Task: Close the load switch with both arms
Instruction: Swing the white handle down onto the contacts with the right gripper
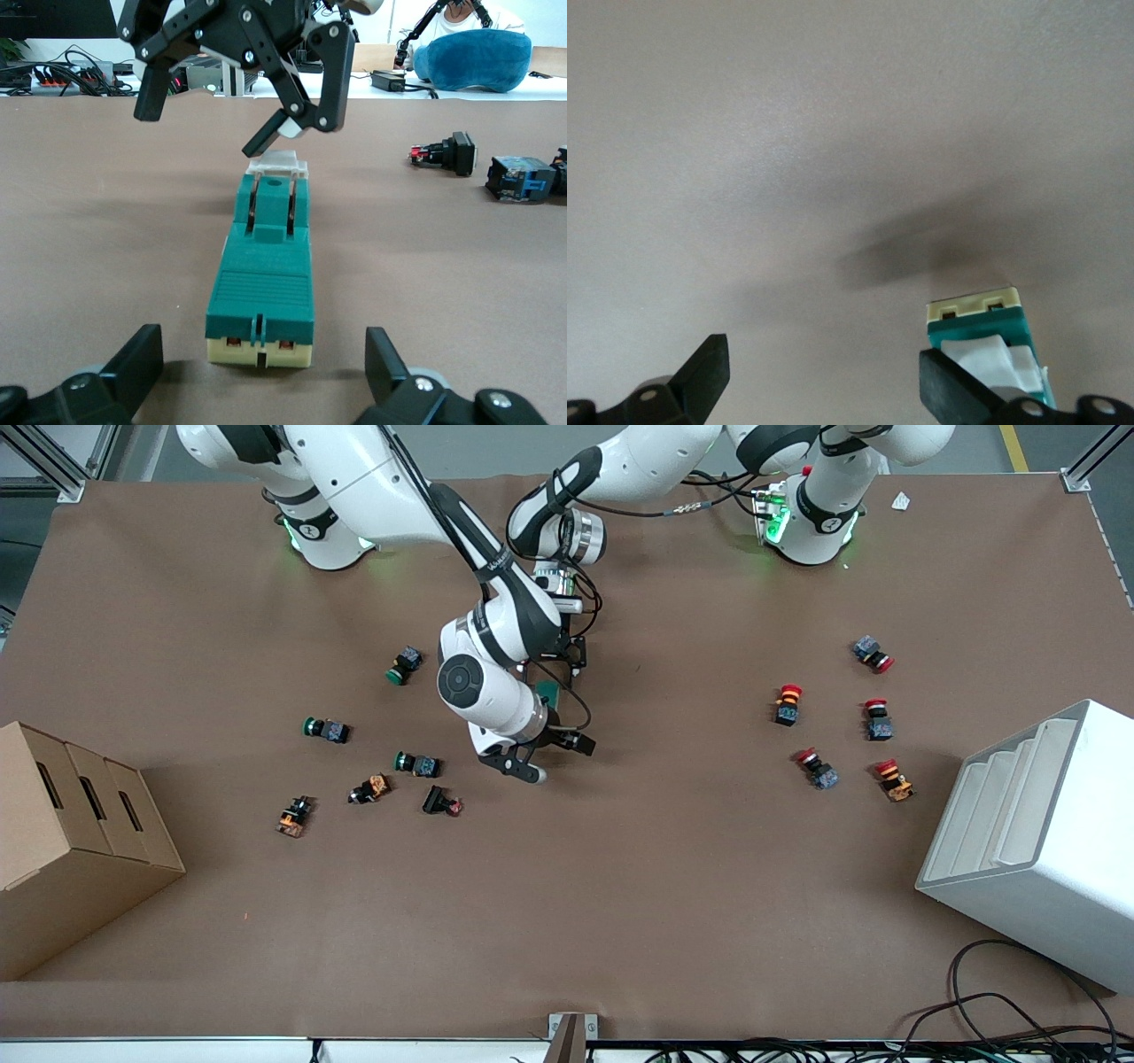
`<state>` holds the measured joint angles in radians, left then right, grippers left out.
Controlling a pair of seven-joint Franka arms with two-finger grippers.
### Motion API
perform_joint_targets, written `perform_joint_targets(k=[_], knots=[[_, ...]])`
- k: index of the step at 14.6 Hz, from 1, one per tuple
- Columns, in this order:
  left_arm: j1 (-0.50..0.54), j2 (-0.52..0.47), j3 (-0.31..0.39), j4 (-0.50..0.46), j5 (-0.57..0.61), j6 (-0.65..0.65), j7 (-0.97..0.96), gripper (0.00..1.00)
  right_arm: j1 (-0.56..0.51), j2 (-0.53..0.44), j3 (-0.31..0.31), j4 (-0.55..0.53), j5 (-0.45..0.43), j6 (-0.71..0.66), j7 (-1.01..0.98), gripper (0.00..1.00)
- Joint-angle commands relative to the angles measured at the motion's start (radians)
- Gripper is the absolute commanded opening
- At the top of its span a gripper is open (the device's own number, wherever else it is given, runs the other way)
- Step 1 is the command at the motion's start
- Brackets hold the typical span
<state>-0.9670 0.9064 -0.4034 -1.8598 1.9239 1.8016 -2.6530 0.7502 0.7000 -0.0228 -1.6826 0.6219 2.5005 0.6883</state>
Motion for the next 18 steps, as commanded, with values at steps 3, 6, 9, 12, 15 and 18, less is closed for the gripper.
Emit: perform_joint_targets(k=[3, 6, 9, 12, 15, 18], knots=[[0.005, 0.023, 0.001, 0.021, 0.014, -0.004, -0.016, 1.00, -0.031, 0.042, -0.011, -0.014, -0.051, 0.015, -0.050, 1.00], [0.005, 0.023, 0.001, 0.021, 0.014, -0.004, -0.015, 1.00, -0.031, 0.059, -0.011, -0.011, -0.056, 0.034, -0.056, 1.00], [0.005, 0.023, 0.001, 0.021, 0.014, -0.004, -0.015, 1.00, -0.043, 0.049, -0.011, -0.005, -0.056, 0.026, -0.061, 1.00], [0.007, 0.023, 0.001, 0.021, 0.014, -0.004, -0.015, 1.00, -0.075, 0.024, -0.012, 0.007, -0.057, -0.020, -0.069, 1.00], [0.007, 0.020, 0.001, 0.021, 0.014, -0.004, -0.013, 1.00, -0.098, -0.049, -0.078, 0.023, -0.074, -0.174, -0.142, 1.00], [0.007, 0.020, 0.001, 0.021, 0.014, -0.004, -0.013, 1.00, -0.098, -0.141, -0.205, 0.023, -0.183, -0.363, -0.271, 1.00]])
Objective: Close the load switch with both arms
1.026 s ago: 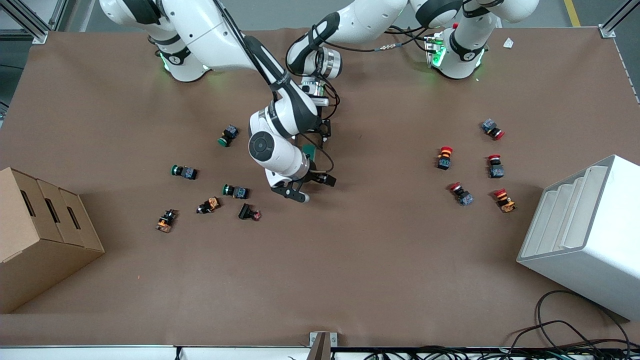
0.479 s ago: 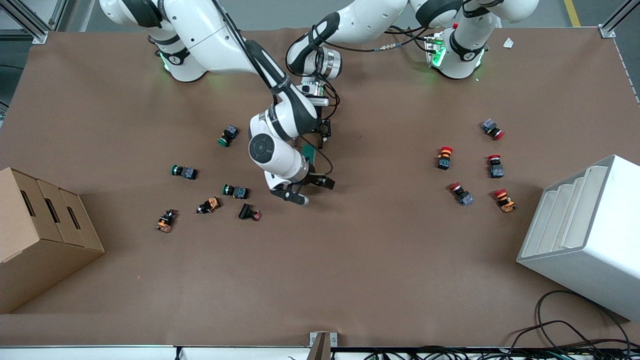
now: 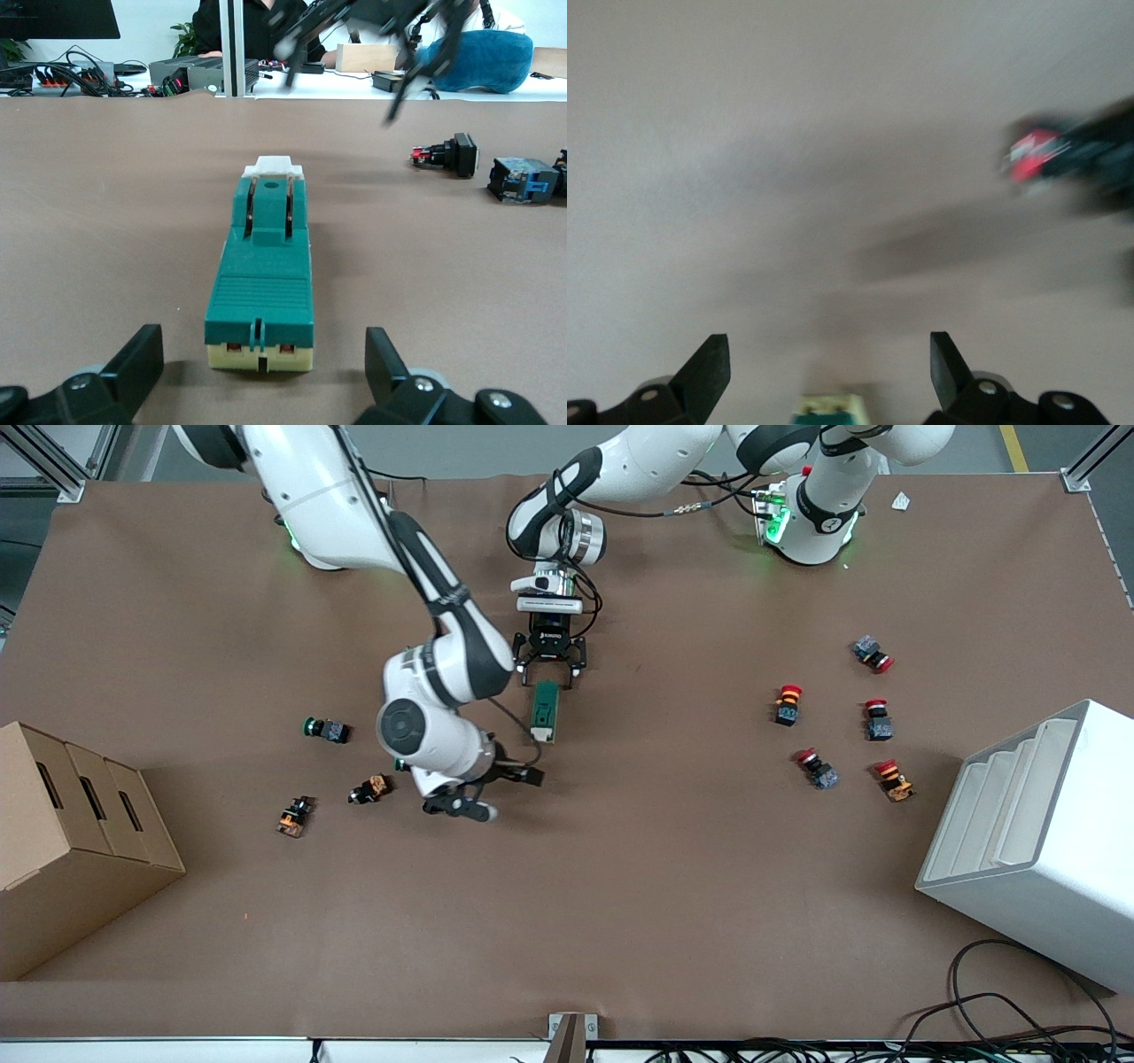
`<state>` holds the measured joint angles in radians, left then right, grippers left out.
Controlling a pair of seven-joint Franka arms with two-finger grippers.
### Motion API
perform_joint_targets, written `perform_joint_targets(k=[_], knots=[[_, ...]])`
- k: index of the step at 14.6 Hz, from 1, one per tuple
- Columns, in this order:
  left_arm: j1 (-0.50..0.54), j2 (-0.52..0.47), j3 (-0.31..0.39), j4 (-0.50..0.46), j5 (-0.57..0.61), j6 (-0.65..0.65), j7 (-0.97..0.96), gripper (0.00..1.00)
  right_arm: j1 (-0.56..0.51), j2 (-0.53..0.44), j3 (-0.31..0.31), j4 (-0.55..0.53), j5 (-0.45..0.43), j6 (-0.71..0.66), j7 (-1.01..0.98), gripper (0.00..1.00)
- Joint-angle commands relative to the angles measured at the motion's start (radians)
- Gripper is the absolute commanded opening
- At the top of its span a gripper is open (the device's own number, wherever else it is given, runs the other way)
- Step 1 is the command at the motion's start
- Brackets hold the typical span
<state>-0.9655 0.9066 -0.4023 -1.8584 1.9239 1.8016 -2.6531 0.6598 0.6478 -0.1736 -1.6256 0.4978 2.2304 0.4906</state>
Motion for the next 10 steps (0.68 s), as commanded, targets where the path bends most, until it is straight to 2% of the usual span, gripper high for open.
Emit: perform_joint_targets(k=[1, 3, 4, 5, 6, 8, 10], knots=[[0.005, 0.020, 0.000, 0.019, 0.014, -0.004, -0.013, 1.00, -0.008, -0.117, -0.093, -0.036, -0.099, -0.135, -0.113, 1.00], [0.005, 0.017, 0.000, 0.019, 0.014, -0.004, -0.013, 1.00, -0.008, -0.173, -0.170, -0.036, -0.201, -0.213, -0.191, 1.00], [0.007, 0.012, -0.001, 0.019, 0.004, -0.004, -0.005, 1.00, -0.015, -0.209, -0.199, -0.036, -0.303, -0.245, -0.214, 1.00], [0.010, 0.006, -0.001, 0.019, 0.001, -0.004, 0.001, 0.99, -0.063, -0.239, -0.198, -0.034, -0.376, -0.258, -0.233, 1.00], [0.011, -0.005, -0.004, 0.021, -0.003, -0.002, 0.013, 0.99, -0.125, -0.267, -0.175, -0.034, -0.401, -0.267, -0.262, 1.00], [0.016, -0.017, -0.010, 0.039, -0.034, -0.001, 0.034, 0.99, -0.237, -0.312, -0.118, -0.033, -0.409, -0.310, -0.341, 1.00], [0.018, -0.038, -0.015, 0.080, -0.124, 0.008, 0.094, 0.99, -0.326, -0.356, -0.084, -0.033, -0.421, -0.359, -0.395, 1.00]])
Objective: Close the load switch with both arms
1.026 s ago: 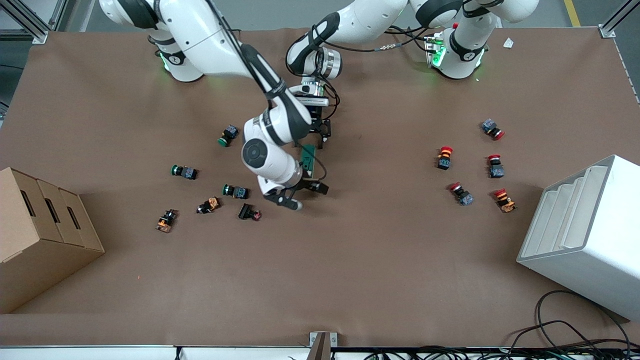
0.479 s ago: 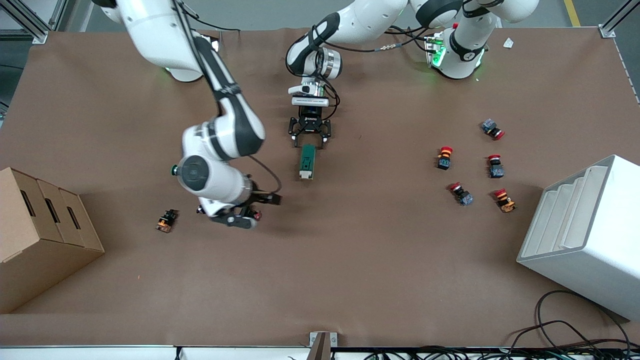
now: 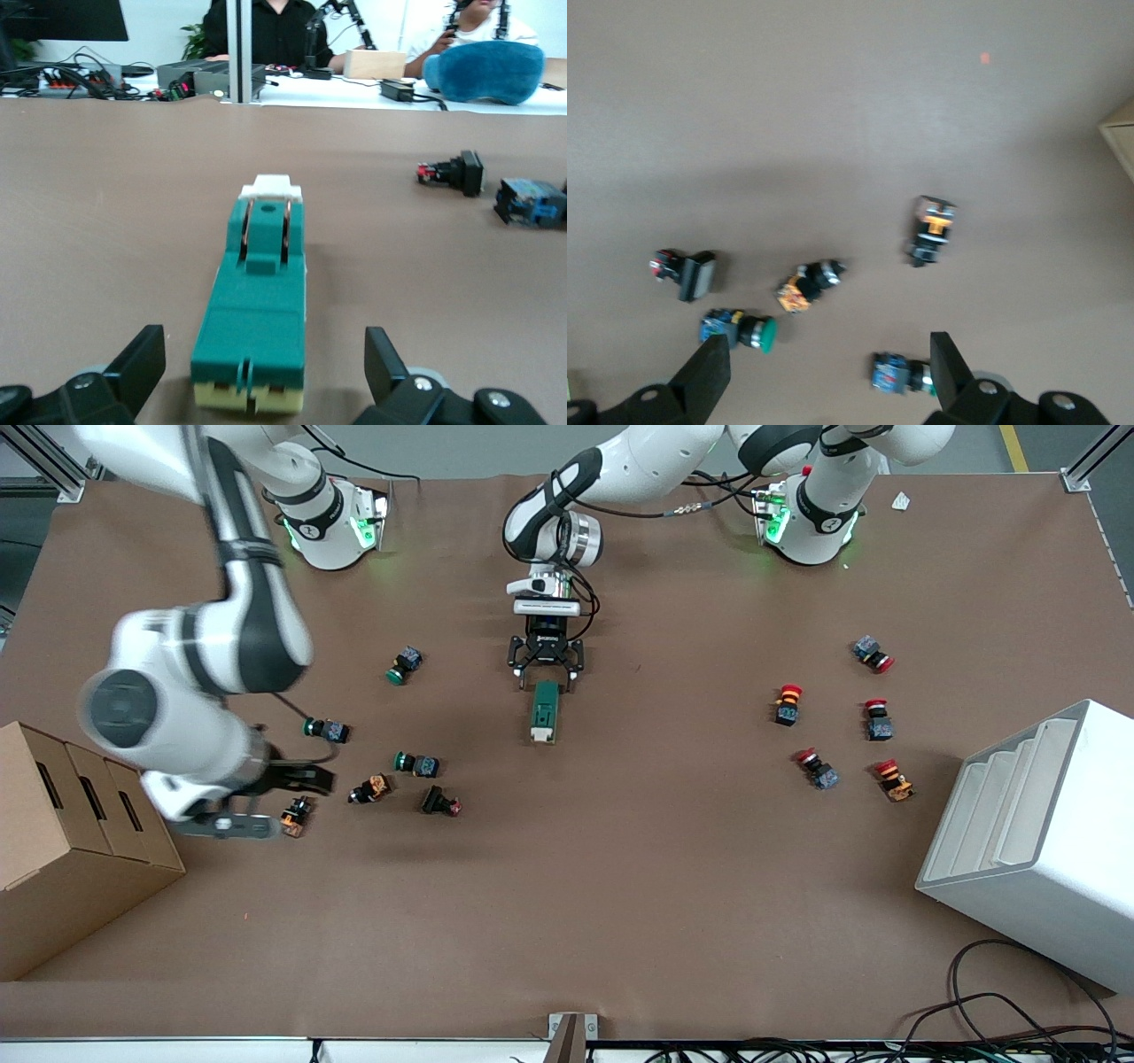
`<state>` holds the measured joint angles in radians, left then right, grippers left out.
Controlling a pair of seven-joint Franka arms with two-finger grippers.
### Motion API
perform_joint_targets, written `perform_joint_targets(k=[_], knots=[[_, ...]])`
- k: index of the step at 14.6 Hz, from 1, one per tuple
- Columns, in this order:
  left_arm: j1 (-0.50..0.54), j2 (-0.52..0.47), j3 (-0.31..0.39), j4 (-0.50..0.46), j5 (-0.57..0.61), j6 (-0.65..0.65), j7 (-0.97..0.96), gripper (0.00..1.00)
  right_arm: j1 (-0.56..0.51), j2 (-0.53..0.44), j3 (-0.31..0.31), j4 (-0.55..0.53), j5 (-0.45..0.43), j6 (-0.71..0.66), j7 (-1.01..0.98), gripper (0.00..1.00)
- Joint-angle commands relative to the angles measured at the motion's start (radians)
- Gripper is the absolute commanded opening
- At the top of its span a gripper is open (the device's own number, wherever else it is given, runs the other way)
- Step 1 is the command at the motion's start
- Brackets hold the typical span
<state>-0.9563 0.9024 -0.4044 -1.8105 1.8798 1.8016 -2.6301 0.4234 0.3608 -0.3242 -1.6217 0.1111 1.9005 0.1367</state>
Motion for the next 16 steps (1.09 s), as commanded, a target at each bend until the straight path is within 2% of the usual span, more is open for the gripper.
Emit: perform_joint_targets(k=[1, 2, 4, 8, 10, 14, 16], knots=[[0.008, -0.045, -0.014, 0.065, -0.140, 0.016, 0.120, 0.99, -0.119, -0.094, 0.076, -0.037, -0.056, -0.052, -0.055, 1.00], [0.008, -0.053, -0.014, 0.104, -0.207, 0.021, 0.168, 0.99, -0.159, -0.118, 0.103, -0.037, -0.086, -0.079, -0.065, 1.00], [0.010, -0.063, -0.014, 0.198, -0.348, 0.030, 0.272, 0.99, -0.276, -0.172, 0.213, -0.038, -0.120, -0.141, -0.074, 1.00], [0.077, -0.112, -0.016, 0.339, -0.604, 0.031, 0.536, 0.99, -0.327, -0.246, 0.237, -0.050, -0.119, -0.267, -0.074, 1.00], [0.135, -0.183, -0.017, 0.378, -0.748, 0.033, 0.671, 1.00, -0.383, -0.273, 0.296, -0.055, -0.119, -0.294, -0.075, 1.00], [0.310, -0.368, -0.013, 0.387, -1.072, 0.050, 1.009, 1.00, -0.413, -0.313, 0.313, -0.069, -0.117, -0.322, -0.095, 1.00], [0.416, -0.443, -0.013, 0.387, -1.187, 0.048, 1.189, 1.00, -0.425, -0.327, 0.312, -0.069, -0.110, -0.334, -0.141, 1.00]])
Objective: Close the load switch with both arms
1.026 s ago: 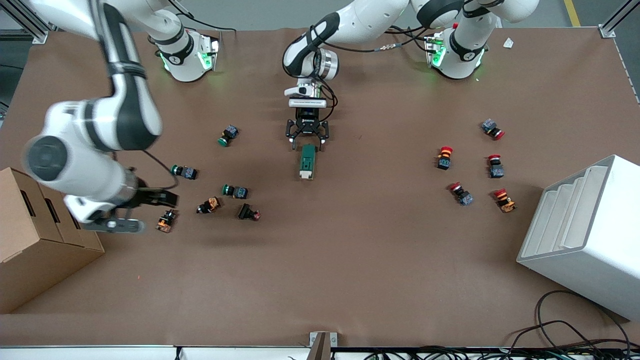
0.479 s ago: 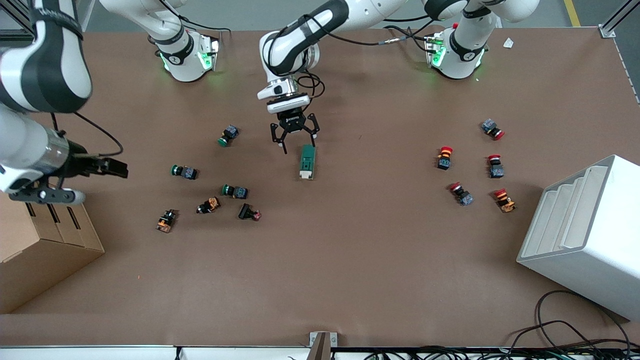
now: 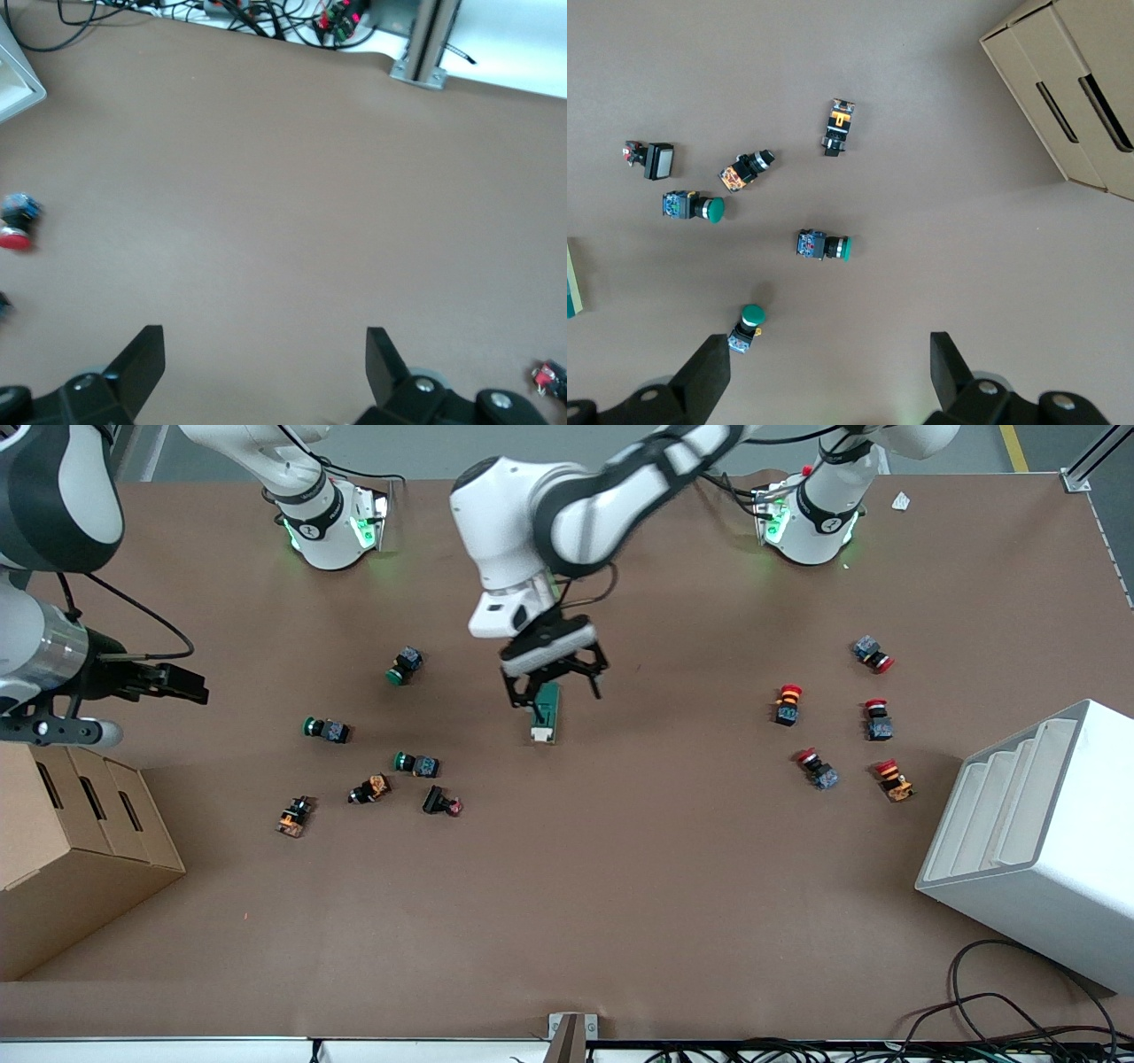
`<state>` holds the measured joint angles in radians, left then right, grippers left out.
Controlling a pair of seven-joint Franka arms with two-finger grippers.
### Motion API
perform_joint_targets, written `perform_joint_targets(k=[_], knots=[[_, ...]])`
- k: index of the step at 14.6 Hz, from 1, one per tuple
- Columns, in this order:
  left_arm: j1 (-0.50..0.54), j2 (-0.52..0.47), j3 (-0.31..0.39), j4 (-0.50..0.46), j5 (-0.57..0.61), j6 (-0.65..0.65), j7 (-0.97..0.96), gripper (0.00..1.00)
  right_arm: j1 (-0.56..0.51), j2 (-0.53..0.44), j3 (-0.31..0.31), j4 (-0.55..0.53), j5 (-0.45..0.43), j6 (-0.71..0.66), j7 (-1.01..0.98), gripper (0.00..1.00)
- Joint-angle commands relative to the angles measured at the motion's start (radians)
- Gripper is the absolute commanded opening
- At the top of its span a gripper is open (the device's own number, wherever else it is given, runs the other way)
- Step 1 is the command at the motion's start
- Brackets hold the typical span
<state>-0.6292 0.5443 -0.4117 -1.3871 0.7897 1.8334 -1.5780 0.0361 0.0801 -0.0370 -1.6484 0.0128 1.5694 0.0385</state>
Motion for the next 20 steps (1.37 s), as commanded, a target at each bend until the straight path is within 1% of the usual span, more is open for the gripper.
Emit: perform_joint_targets(k=[1, 5, 7, 8, 9, 10, 11, 13, 15, 16, 17, 18, 20], knots=[[0.139, -0.115, -0.006, -0.038, -0.137, 0.015, 0.215, 1.00, -0.038, -0.051, 0.025, -0.041, -0.011, -0.011, -0.043, 1.00], [0.348, -0.213, -0.006, -0.038, -0.291, 0.003, 0.516, 1.00, -0.062, -0.065, 0.028, -0.041, -0.008, -0.019, -0.045, 1.00], [0.454, -0.245, -0.009, -0.036, -0.374, -0.031, 0.720, 1.00, -0.061, -0.069, 0.028, -0.041, -0.008, -0.023, -0.043, 1.00], [0.507, -0.271, -0.009, -0.036, -0.421, -0.036, 0.790, 1.00, -0.059, -0.077, 0.028, -0.041, -0.008, -0.023, -0.043, 1.00], [0.546, -0.308, 0.003, -0.038, -0.508, -0.039, 0.846, 1.00, -0.058, -0.082, 0.028, -0.039, -0.007, -0.023, -0.042, 1.00], [0.565, -0.329, 0.017, -0.049, -0.555, -0.042, 0.893, 1.00, -0.058, -0.086, 0.028, -0.037, -0.007, -0.025, -0.040, 1.00], [0.574, -0.357, 0.046, -0.052, -0.575, -0.072, 0.953, 1.00, -0.058, -0.088, 0.028, -0.030, -0.007, -0.032, -0.042, 1.00], [0.574, -0.394, 0.097, -0.053, -0.616, -0.144, 1.091, 1.00, -0.059, -0.083, 0.028, 0.022, -0.005, -0.066, -0.043, 1.00], [0.574, -0.432, 0.181, -0.062, -0.710, -0.181, 1.202, 1.00, -0.058, -0.077, 0.026, 0.080, -0.007, -0.104, -0.045, 1.00], [0.574, -0.460, 0.218, -0.087, -0.743, -0.187, 1.260, 1.00, -0.059, -0.076, 0.026, 0.099, -0.007, -0.106, -0.046, 1.00], [0.576, -0.496, 0.249, -0.131, -0.763, -0.187, 1.326, 1.00, -0.061, -0.074, 0.026, 0.108, -0.005, -0.114, -0.046, 1.00], [0.583, -0.529, 0.267, -0.169, -0.774, -0.187, 1.375, 1.00, -0.058, -0.072, 0.026, 0.117, 0.001, -0.135, -0.043, 1.00], [0.606, -0.593, 0.274, -0.240, -0.791, -0.187, 1.458, 1.00, -0.059, -0.065, 0.025, 0.156, -0.001, -0.163, -0.043, 1.00]])
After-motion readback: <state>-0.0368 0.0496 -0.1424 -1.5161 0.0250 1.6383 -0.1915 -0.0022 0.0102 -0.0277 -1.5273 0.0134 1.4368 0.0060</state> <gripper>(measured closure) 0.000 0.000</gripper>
